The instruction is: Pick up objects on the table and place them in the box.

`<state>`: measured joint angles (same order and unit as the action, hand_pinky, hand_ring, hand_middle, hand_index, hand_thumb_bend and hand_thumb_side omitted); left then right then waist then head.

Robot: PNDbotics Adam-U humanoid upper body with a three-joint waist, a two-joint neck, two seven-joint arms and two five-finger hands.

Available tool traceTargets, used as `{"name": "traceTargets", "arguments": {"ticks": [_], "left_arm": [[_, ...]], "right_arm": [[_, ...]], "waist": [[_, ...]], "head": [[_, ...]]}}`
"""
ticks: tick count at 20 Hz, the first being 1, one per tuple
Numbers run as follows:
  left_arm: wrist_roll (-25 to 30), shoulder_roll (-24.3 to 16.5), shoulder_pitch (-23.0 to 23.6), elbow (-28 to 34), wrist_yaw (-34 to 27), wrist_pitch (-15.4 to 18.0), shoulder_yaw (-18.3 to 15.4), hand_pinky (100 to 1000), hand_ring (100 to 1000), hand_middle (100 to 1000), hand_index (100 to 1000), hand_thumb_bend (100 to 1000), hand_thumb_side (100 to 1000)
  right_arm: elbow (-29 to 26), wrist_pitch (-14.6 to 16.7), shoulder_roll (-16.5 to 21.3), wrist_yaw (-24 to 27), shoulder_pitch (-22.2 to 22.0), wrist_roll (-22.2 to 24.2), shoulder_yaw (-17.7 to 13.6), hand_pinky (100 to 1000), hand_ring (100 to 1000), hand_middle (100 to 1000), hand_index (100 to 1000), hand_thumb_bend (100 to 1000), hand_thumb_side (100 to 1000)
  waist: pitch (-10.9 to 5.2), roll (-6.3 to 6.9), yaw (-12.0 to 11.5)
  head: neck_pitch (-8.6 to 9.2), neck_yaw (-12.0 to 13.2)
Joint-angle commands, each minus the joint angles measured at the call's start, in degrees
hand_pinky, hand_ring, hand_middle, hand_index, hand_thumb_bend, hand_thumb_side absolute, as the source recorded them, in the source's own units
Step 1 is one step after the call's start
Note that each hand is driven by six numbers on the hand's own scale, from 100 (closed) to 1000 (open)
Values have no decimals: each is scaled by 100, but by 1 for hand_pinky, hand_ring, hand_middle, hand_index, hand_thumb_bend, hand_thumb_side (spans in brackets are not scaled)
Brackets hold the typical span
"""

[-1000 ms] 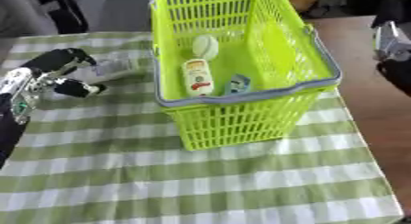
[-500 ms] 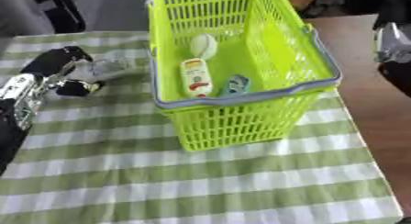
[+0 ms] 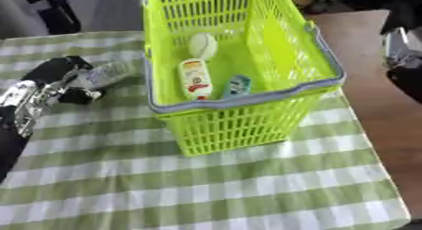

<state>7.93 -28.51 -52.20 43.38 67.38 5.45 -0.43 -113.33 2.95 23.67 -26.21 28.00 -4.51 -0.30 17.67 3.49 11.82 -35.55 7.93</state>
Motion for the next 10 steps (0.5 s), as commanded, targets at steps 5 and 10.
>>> {"name": "traceTargets", "arguments": {"ticks": [5, 10], "left_arm": [[78, -134, -41, 27, 146, -167, -55, 739, 671, 349, 524, 332, 210], [36, -117, 4, 204, -691, -200, -172, 702, 624, 273, 444, 100, 279]], "right_arm": [[-118, -6, 154, 28, 89, 3, -45, 553, 556, 622, 778, 142, 412], [-105, -15, 140, 16, 63, -12, -62, 554, 558, 623, 778, 140, 413]], "waist": [[-53, -5, 42], [-126, -22, 15]], "head": [[36, 10], [10, -10]]}}
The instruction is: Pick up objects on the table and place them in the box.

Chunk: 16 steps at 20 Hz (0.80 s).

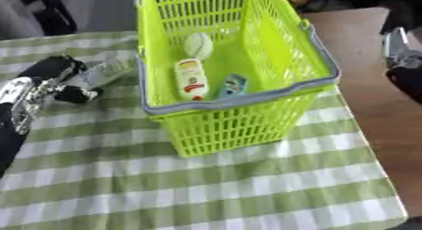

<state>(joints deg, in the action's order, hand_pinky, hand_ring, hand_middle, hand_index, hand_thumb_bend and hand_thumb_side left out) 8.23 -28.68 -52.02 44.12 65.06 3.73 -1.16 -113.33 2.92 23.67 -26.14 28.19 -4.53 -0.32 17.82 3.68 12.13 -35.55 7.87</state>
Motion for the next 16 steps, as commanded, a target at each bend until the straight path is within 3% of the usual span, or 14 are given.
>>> {"name": "traceTargets", "arguments": {"ticks": [1, 2, 3, 5, 8, 16], "left_arm": [[32, -120, 7, 194, -791, -40, -101, 700, 622, 268, 440, 100, 287], [59, -144, 23, 247, -1044, -66, -78, 700, 622, 268, 440, 100, 287], [91, -172, 40, 334, -1281, -67, -58, 691, 618, 265, 434, 100, 388], [286, -302, 149, 704, -1991, -16, -28, 688, 618, 266, 435, 100, 428], [590, -493, 293, 1220, -2725, -91, 43, 688, 622, 269, 438, 100, 453], [836, -815, 397, 2601, -3723, -247, 12, 685, 630, 280, 447, 100, 482]], "right_arm": [[-103, -12, 137, 4, 39, -12, -63, 554, 558, 623, 778, 140, 413], [-102, -12, 135, 0, 37, -14, -64, 554, 558, 623, 778, 140, 413], [-97, -14, 133, -4, 28, -16, -68, 554, 559, 624, 778, 139, 415], [-86, -23, 129, -19, -10, -32, -87, 555, 559, 624, 778, 138, 415], [-73, -28, 123, -39, -44, -49, -101, 555, 560, 624, 778, 138, 416], [-54, -27, 106, -77, -100, -61, -111, 557, 563, 627, 779, 134, 419]], "waist": [[-157, -44, -23], [-166, -44, -25], [-192, -52, -39], [-264, -71, -85], [-343, -80, -128], [-526, -121, -212]], "head": [[5, -7], [2, -8], [-5, -16], [-27, -45], [-54, -73], [-81, -125]]}}
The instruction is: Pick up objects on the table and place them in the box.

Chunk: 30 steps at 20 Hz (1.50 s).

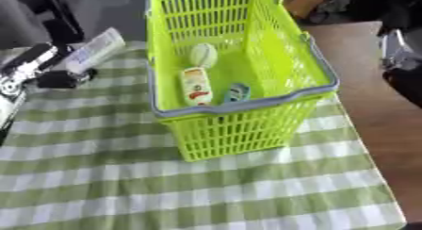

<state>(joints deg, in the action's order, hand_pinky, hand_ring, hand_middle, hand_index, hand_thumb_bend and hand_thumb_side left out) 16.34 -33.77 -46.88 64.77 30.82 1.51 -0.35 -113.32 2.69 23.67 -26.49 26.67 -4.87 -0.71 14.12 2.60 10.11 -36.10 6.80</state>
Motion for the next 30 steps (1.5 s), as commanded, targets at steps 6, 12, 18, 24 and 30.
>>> {"name": "traceTargets", "arguments": {"ticks": [6, 12, 18, 24, 30], "left_arm": [[115, -383, -450, 1630, -928, -143, 69, 687, 637, 291, 456, 100, 373], [654, 76, -1077, 1464, -629, 58, 662, 696, 651, 308, 473, 100, 342], [1050, 760, -1349, 834, -28, 521, 1093, 705, 666, 319, 485, 100, 361], [1249, 1242, -1322, 299, 825, 1010, 1412, 723, 698, 354, 521, 100, 338], [1227, 1362, -1249, 231, 1576, 1610, 1562, 843, 853, 818, 813, 490, 896]], "right_arm": [[-35, 0, 109, -59, 12, -16, -62, 559, 565, 628, 779, 132, 420], [-27, 46, 107, -53, 55, 54, 14, 561, 567, 630, 780, 129, 422], [-41, 87, 79, -26, 138, 121, 78, 562, 567, 630, 780, 128, 423], [-43, 108, 49, 8, 168, 156, 110, 561, 566, 629, 779, 128, 421], [-44, 109, 43, 19, 158, 154, 103, 561, 566, 628, 778, 128, 421]], "waist": [[-292, -17, -21], [-403, 52, 135], [-422, 96, 377], [-405, 142, 525], [-386, 170, 562]], "head": [[-64, -2], [-43, 115], [34, 232], [77, 263], [91, 239]]}}
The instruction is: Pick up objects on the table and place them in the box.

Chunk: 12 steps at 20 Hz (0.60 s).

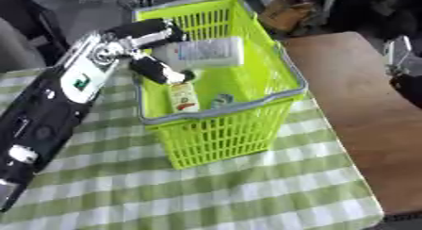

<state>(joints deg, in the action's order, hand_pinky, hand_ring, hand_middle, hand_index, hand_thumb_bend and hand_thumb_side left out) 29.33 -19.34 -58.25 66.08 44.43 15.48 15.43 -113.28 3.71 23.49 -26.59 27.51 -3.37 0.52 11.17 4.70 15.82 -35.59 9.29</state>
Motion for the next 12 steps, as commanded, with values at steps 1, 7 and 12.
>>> {"name": "traceTargets", "arguments": {"ticks": [1, 7, 12], "left_arm": [[-182, -120, -122, 210, 347, 316, -24, 843, 853, 818, 813, 490, 896], [-1112, -327, -69, 736, 1220, 620, -114, 987, 984, 978, 883, 453, 1000], [-1197, -450, -35, 873, 1689, 826, -207, 997, 978, 965, 909, 521, 1000]], "right_arm": [[-48, 6, 63, 28, 68, 3, -23, 561, 566, 628, 778, 128, 421], [-39, 1, 71, 25, 38, -1, -36, 561, 566, 628, 779, 126, 421], [-35, -1, 71, 24, 21, -8, -44, 561, 566, 629, 779, 125, 422]], "waist": [[-95, -37, -21], [-109, -69, -86], [-134, -93, -132]], "head": [[34, -15], [23, -35], [14, -48]]}}
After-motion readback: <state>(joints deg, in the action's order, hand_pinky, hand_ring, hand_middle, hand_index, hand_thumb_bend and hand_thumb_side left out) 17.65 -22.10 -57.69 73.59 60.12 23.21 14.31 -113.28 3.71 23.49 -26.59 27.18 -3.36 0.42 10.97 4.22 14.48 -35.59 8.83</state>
